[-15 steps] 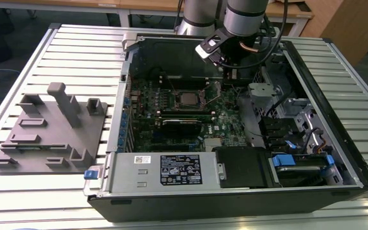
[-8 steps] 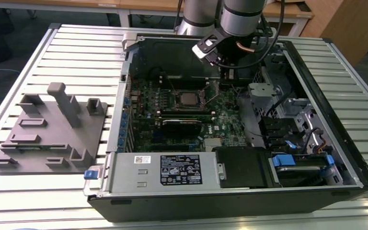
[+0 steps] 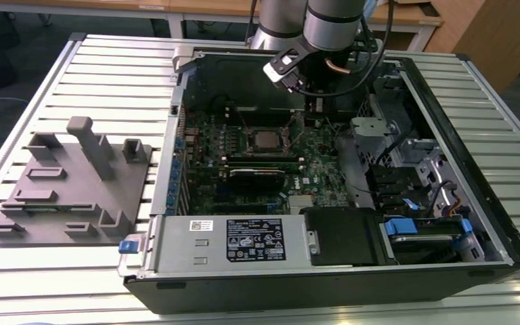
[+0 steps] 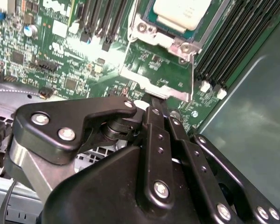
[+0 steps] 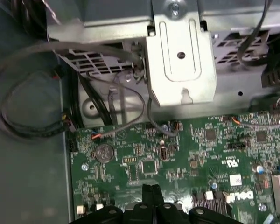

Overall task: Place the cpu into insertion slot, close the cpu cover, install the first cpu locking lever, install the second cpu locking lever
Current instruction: 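Close the cpu cover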

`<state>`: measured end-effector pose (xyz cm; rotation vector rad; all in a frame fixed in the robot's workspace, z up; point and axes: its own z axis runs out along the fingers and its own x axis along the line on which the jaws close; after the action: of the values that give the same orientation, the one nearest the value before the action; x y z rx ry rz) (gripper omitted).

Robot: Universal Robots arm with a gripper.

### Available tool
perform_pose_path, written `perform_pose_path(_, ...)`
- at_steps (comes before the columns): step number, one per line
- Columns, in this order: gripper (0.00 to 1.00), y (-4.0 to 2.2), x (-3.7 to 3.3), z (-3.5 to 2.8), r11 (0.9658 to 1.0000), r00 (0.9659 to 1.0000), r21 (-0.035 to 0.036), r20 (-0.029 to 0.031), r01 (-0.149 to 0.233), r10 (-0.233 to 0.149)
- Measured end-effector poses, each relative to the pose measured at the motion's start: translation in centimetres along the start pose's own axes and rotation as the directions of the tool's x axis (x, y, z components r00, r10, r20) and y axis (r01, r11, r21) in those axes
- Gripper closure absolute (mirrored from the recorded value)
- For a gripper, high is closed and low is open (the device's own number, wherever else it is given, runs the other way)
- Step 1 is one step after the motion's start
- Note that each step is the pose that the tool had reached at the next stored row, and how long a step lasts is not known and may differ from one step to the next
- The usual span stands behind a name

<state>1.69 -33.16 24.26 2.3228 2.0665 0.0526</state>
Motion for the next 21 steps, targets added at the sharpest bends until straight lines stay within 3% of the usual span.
perform_pose_path(21, 0.89, -2.95, -0.62, -0.14, 0.9996, 0.9996, 0.0013, -0.0094, -0.028, 0.028)
